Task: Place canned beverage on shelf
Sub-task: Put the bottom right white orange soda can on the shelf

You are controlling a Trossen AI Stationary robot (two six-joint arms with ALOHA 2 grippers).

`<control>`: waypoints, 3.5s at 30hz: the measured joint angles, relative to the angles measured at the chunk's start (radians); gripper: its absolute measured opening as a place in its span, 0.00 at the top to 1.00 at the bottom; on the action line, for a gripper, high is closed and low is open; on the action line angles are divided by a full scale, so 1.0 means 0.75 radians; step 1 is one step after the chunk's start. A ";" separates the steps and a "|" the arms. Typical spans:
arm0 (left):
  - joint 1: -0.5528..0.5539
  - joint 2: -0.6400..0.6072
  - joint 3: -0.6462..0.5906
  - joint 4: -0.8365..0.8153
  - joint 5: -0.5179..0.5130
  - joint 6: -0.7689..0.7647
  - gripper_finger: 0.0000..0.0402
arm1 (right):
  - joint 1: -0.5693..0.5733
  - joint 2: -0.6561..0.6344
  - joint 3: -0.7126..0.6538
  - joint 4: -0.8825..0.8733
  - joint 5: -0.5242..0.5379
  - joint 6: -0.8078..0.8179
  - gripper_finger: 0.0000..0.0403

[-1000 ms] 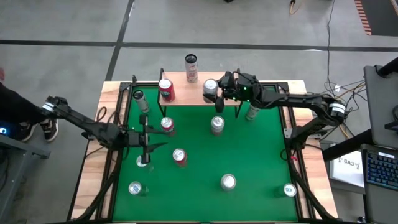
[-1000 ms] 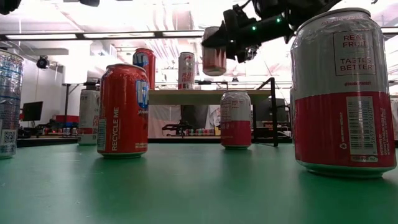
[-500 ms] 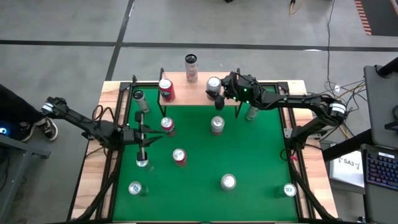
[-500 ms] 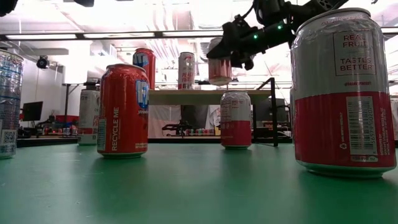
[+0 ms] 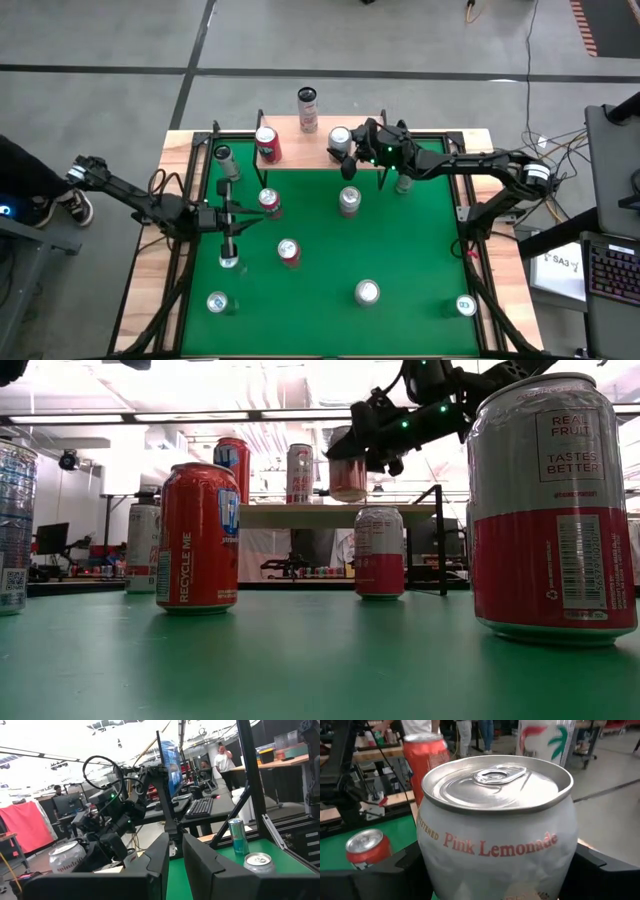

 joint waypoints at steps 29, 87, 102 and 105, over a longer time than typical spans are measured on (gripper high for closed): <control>0.000 0.004 0.000 0.000 0.000 0.035 0.91 | -0.001 0.002 -0.001 -0.110 0.031 0.022 0.21; 0.000 0.007 0.000 0.001 0.000 0.058 0.91 | 0.172 -0.062 0.605 -0.915 0.115 0.271 0.13; 0.000 0.007 0.000 0.001 0.000 0.071 0.91 | 0.171 -0.061 0.613 -1.016 0.140 0.313 0.78; 0.000 0.007 0.000 0.001 0.000 0.071 0.91 | 0.171 -0.060 0.613 -1.020 0.140 0.274 0.91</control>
